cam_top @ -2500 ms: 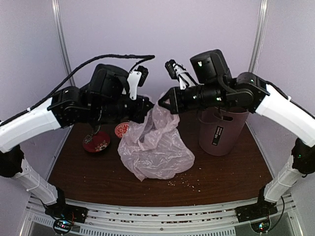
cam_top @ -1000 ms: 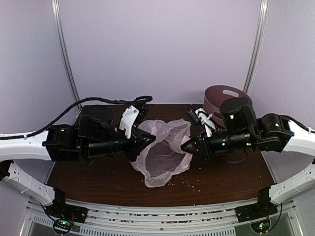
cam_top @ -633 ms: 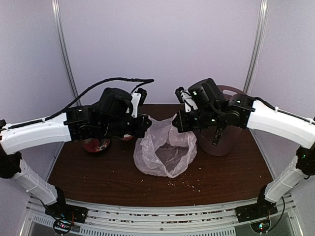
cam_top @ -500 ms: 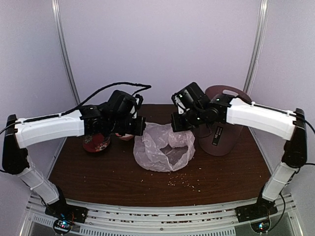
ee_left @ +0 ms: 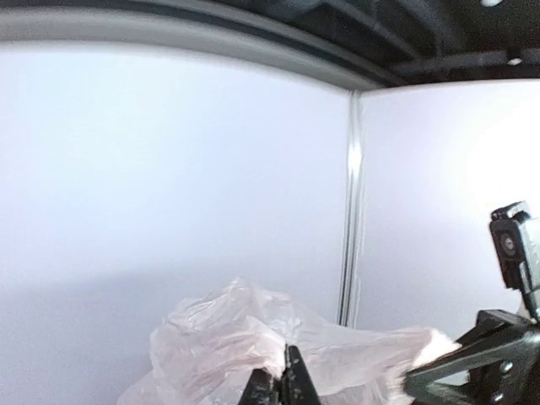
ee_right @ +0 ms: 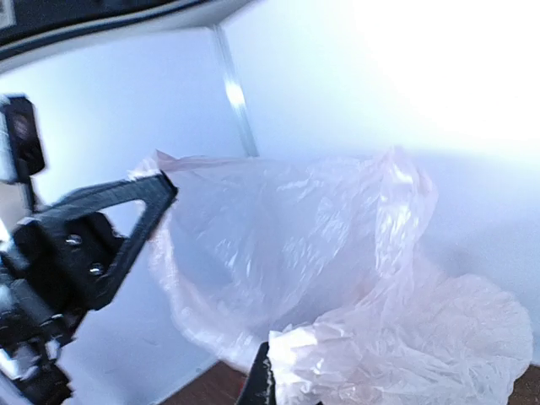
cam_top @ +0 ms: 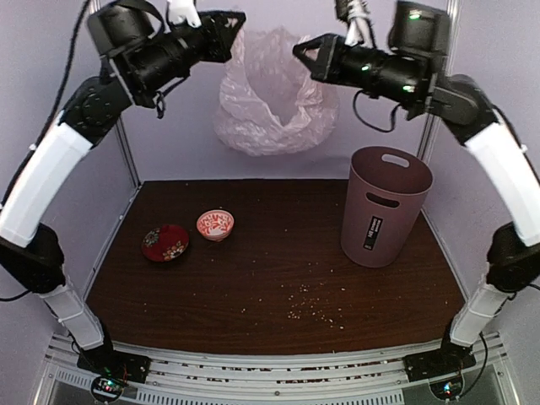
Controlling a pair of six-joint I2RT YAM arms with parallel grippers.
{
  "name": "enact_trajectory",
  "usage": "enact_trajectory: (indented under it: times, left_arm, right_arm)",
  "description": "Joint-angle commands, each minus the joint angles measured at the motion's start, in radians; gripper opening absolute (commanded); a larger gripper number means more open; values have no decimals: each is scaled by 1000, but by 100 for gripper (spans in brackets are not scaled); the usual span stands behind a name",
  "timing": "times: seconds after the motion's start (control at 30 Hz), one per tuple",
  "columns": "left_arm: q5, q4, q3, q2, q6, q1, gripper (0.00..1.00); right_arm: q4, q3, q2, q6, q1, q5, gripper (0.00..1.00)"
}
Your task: Put the trash bags into the trash bin
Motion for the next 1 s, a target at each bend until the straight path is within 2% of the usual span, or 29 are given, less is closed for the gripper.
enact_trajectory:
  times: [0.0,0.07,0.13,0.17,0.2,0.23,0.3,0.33,0.4,0.53,0.7,0.83,0.9,0.97]
  left_arm:
    - [-182,237,-222,-138,487,-242,0]
    - [-226,168,-436,-212,402,-258,0]
    - [-267,191,-808,-328,207,-255,0]
    - [-250,209,-1084,-388,89,-254,0]
    - [-196,215,-1260,-441,-49,-252,0]
    - [-120,214,-1384,-498,-174,-253,0]
    - [-17,166,-1492,-556,-374,-270,0]
    - [-4,140,-1501,-581,-432,-284,0]
    - [-31,113,-1468,-616,-460,-297,0]
    - [-203,47,-1294,-583,-344,-298,0]
    - [-213,55,-1150,-505,-224,-296,0]
    - [-205,35,-1058,-437,-250,-254,0]
    - [-189,17,-1025,-389,-327,-165,0]
    - [-102,16,-1000,-316,-380,-64,0]
  right_arm:
    - [123,-228,-204,-156,137,90,0]
    - [73,-439,-256,-133,138,94,0]
    - [137,-804,-345,-78,137,121,0]
    - [180,-984,-385,-27,132,134,0]
    - [216,-1165,-420,33,122,117,0]
    - [234,-1306,-443,93,109,52,0]
    - [238,-1452,-483,167,115,-105,0]
    - [221,-1481,-513,200,140,-132,0]
    - [205,-1494,-583,234,220,-75,0]
    - [167,-1395,-645,215,250,-22,0]
    - [141,-1195,-580,157,240,-4,0]
    - [88,-1014,-459,186,157,67,0]
    - [74,-935,-374,212,86,91,0]
    - [70,-859,-289,225,4,90,0]
